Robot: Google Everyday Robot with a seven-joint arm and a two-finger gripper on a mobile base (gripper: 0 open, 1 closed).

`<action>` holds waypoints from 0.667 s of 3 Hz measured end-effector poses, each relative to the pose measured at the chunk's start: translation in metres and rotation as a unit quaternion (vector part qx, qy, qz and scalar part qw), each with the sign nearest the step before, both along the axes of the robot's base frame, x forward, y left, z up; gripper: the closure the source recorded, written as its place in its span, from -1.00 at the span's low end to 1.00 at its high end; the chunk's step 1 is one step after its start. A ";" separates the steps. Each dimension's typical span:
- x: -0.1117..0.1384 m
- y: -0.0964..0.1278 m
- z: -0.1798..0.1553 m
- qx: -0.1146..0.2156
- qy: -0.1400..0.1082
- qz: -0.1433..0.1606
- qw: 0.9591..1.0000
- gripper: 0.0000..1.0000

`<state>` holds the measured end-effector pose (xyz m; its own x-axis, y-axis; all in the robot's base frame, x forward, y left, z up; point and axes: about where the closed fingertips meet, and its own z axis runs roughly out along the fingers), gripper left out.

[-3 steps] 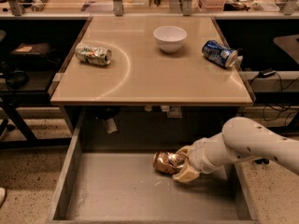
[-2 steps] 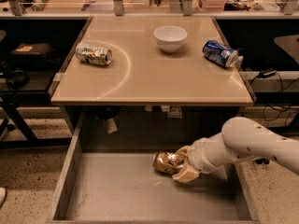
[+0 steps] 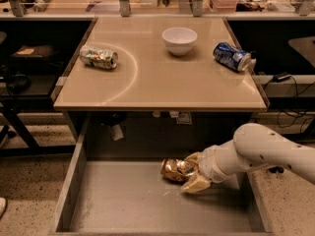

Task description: Place orange can into top drawer

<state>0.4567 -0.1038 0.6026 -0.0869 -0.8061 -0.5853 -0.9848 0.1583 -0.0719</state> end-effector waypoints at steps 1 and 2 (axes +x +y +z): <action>0.000 0.000 0.000 0.000 0.000 0.000 1.000 -1.00; 0.000 0.000 0.000 0.000 0.000 0.000 1.000 -1.00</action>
Offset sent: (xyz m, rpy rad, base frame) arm 0.0000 0.0000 0.0000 0.0000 0.0000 0.0000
